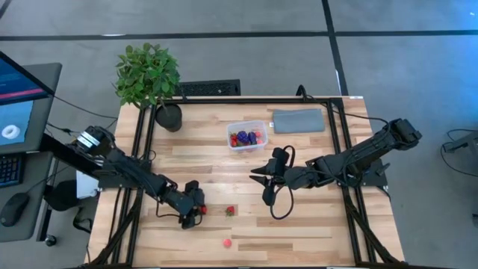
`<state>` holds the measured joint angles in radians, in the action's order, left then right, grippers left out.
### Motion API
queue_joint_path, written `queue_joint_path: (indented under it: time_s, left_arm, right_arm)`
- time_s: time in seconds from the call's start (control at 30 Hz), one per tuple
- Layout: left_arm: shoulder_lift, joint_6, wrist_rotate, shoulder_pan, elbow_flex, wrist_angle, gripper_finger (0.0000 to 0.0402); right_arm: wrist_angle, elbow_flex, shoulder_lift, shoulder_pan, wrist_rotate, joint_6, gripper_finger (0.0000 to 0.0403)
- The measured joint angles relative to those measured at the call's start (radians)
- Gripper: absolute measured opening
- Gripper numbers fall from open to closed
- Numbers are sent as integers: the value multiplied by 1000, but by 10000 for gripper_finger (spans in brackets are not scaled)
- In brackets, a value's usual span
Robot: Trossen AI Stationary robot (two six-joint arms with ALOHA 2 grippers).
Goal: Pick and placing Produce into tupperware
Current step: Put the cherry into the container
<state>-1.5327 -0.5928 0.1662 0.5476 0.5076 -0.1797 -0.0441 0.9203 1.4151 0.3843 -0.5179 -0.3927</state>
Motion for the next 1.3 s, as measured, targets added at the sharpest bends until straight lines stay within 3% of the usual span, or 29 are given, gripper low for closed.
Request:
queue_joint_path:
  time_s: [0.3,0.7,0.9,1.3]
  left_arm:
    - [76,0,83,-26,0,-18,111]
    - [322,156,220,-154,1,-60,110]
    - [389,233,224,-234,2,-111,110]
    - [368,350,149,-379,63,-126,110]
  right_arm:
    - [0,0,0,0,2,0,113]
    - [0,0,0,19,23,0,113]
    - [8,0,0,37,23,0,113]
    - [27,-2,-40,55,19,-1,113]
